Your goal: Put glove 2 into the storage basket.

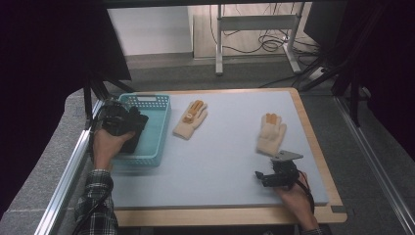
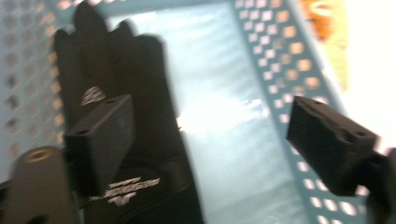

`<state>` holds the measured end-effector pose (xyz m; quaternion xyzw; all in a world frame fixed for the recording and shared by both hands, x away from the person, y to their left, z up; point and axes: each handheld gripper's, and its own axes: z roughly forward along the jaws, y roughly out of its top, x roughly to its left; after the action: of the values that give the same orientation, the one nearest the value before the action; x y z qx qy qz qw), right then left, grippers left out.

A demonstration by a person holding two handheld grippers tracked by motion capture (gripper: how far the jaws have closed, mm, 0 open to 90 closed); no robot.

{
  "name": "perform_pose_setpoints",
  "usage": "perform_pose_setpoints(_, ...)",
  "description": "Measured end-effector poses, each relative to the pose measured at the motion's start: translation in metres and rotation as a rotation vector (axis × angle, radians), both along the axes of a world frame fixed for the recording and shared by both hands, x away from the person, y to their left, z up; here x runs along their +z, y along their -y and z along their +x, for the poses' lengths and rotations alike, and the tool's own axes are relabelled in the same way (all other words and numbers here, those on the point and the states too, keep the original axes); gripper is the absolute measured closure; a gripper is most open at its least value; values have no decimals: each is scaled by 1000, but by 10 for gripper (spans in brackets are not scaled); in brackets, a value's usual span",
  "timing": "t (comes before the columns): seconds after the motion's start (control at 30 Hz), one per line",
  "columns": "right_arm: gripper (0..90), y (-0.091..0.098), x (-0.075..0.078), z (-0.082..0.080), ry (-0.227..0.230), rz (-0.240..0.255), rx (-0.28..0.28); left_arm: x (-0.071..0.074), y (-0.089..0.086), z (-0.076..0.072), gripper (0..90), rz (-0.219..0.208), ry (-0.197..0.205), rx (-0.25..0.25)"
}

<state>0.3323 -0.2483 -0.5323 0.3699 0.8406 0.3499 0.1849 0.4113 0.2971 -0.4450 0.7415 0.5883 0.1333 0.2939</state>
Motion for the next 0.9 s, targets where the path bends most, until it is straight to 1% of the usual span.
perform_pose_setpoints(0.03, 141, 0, 0, 0, 0, 0, 0, 1, 6, -2, 210, 2, 15, -31)
perform_pose_setpoints(0.07, 141, 0, 0, 0, 0, 0, 0, 2, 11, -4, 227, 7, 25, -48)
perform_pose_setpoints(0.27, 141, 0, 0, 0, 0, 0, 0, 9, 40, -15, 389, 28, 101, -133)
perform_pose_setpoints(0.33, 141, 0, 0, 0, 0, 0, 0, 11, 49, -17, 433, 14, 121, -163)
perform_pose_setpoints(0.37, 141, 0, 0, 0, 0, 0, 0, 12, 54, -18, 457, 0, 128, -178)
perform_pose_setpoints(0.47, 141, 0, 0, 0, 0, 0, 0, 14, 69, -20, 523, -27, 146, -221)
perform_pose_setpoints(0.63, 141, 0, 0, 0, 0, 0, 0, 16, 98, -21, 629, -58, 155, -287)
perform_pose_setpoints(0.67, 141, 0, 0, 0, 0, 0, 0, 16, 104, -21, 649, -58, 156, -301)
perform_pose_setpoints(0.77, 141, 0, 0, 0, -1, 0, 0, 15, 127, -18, 693, -42, 157, -327)
perform_pose_setpoints(0.9, 141, 0, 0, 0, -1, 0, 0, 8, 151, -8, 705, -9, 143, -333)
